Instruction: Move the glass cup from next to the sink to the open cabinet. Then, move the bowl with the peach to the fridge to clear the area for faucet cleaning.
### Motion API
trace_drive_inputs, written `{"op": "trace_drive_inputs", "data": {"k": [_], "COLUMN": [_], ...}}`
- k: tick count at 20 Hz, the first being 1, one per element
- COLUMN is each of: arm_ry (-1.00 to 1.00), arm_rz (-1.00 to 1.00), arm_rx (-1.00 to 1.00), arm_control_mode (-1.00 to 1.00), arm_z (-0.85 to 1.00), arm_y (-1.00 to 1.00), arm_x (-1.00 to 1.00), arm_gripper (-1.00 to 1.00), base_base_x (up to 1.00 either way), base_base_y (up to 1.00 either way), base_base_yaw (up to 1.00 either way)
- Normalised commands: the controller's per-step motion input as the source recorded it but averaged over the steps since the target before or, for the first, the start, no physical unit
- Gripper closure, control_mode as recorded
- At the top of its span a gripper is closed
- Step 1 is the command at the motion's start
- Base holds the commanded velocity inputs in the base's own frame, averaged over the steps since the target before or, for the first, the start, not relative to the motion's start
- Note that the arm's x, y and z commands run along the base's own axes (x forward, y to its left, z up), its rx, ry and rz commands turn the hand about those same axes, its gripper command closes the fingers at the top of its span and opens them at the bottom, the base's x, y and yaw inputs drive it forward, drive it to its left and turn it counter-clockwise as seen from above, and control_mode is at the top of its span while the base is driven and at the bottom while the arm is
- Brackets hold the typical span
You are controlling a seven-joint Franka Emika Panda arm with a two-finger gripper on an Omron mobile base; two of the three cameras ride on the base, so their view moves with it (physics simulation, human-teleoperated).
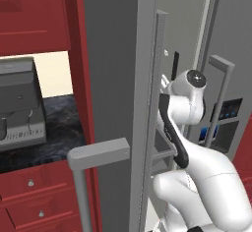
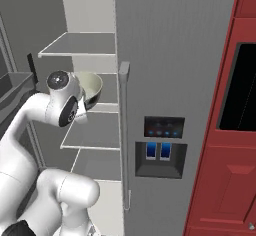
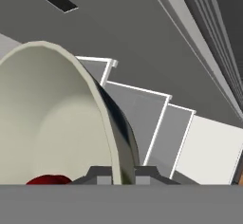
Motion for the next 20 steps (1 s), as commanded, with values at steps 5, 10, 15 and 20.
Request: {"op": "trace_drive_inputs", "data": {"k": [5,10,15,20], "arm_ry": [0.01,0.02,0.04,0.07], "arm_rz": [0.00,0.00,0.00,0.00], "arm_rx": [0.00,0.00,0.00,0.00], "arm_control_mode": [-1.00,-1.00,-1.00,-1.00], "arm_z": [0.00,0.00,0.00,-0.09], "arm_y": [0.11,0.09,0.03,0.00], "arm_x": [0.48,0.64,0.54,0.47], "arm_gripper": [1.00,1.00,1.00,1.00], "base_base_x": [0.00,0.00,0.00,0.00], "base_base_y": [0.00,0.00,0.00,0.00], "base_base_yaw": [0.00,0.00,0.00,0.00]}}
